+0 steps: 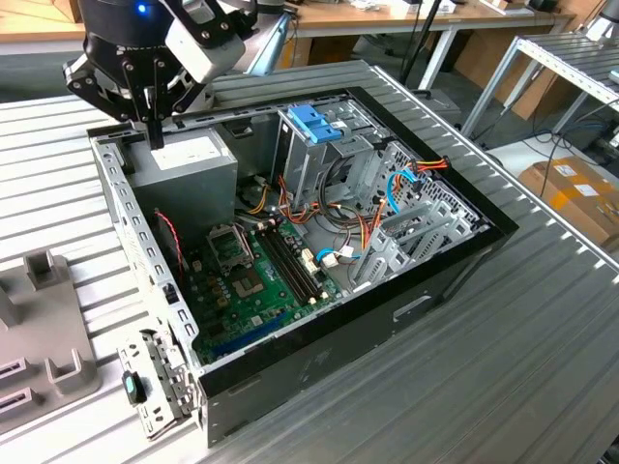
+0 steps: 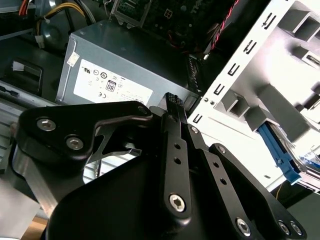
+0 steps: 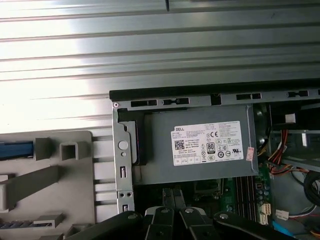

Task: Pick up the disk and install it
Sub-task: 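Reach for the disk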

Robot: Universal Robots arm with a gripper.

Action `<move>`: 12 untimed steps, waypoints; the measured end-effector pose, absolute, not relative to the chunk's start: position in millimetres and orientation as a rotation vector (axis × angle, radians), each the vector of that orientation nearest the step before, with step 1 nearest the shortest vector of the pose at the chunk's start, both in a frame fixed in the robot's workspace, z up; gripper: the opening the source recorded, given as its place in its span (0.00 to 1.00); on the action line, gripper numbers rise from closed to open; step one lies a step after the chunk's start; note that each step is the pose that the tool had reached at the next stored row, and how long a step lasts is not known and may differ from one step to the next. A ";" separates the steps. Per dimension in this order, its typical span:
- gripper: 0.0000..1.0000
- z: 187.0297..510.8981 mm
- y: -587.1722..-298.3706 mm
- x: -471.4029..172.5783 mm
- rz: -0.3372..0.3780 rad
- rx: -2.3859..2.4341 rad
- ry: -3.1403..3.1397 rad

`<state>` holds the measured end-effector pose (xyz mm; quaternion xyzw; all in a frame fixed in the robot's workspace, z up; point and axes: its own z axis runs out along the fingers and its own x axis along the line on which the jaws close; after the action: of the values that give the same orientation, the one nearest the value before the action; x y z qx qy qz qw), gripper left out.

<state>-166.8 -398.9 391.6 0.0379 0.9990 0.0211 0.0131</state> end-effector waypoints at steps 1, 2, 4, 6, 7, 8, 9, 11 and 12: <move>0.11 391.6 -398.9 -167.0 0.066 0.118 3.112; 0.11 391.6 -398.9 -167.4 0.066 0.118 3.112; 0.11 391.5 -398.9 -168.0 0.066 0.118 3.112; 0.11 391.4 -398.9 -168.6 0.066 0.118 3.112; 0.11 391.4 -398.9 -168.9 0.066 0.118 3.112; 0.11 391.4 -398.9 -169.3 0.066 0.118 3.112; 0.11 391.3 -398.9 -169.9 0.066 0.118 3.112; 0.11 391.3 -398.9 -170.8 0.066 0.118 3.112; 0.11 391.3 -398.9 -171.1 0.066 0.118 3.112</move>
<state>-171.1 -398.9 391.3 0.0379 0.9990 0.0211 0.0131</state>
